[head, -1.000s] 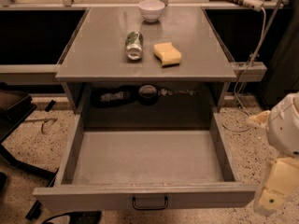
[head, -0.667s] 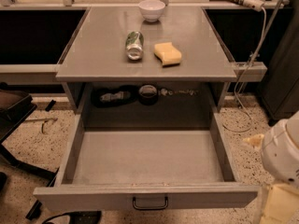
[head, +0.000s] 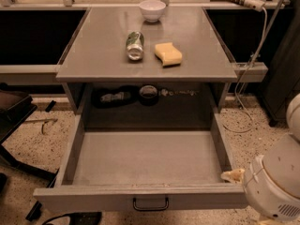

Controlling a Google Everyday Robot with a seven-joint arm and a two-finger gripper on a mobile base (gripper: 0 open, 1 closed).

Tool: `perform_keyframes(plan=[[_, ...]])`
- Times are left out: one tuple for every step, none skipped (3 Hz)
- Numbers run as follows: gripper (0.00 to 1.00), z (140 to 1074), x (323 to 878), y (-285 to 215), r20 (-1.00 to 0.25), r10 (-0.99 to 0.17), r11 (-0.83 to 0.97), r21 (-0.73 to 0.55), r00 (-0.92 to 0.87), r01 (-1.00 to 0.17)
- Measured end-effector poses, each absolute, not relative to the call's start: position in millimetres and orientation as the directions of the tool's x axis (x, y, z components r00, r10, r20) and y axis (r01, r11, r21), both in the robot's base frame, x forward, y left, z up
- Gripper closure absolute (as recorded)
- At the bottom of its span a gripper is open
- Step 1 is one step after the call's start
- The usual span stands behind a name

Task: Close top drawer

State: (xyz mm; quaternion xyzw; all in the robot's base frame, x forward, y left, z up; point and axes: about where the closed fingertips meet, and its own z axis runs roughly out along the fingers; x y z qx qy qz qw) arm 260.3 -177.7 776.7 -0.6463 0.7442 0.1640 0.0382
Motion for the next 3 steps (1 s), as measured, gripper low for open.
perform_keyframes(plan=[[0.00, 763, 258, -172, -0.300, -0.947, 0.050, 0.225, -0.118, -0.973], [0.00, 763, 258, -172, -0.300, -0.947, 0.050, 0.225, -0.118, -0.973], [0.00, 753, 253, -172, -0.301, -0.944, 0.057, 0.246, -0.132, -0.967]])
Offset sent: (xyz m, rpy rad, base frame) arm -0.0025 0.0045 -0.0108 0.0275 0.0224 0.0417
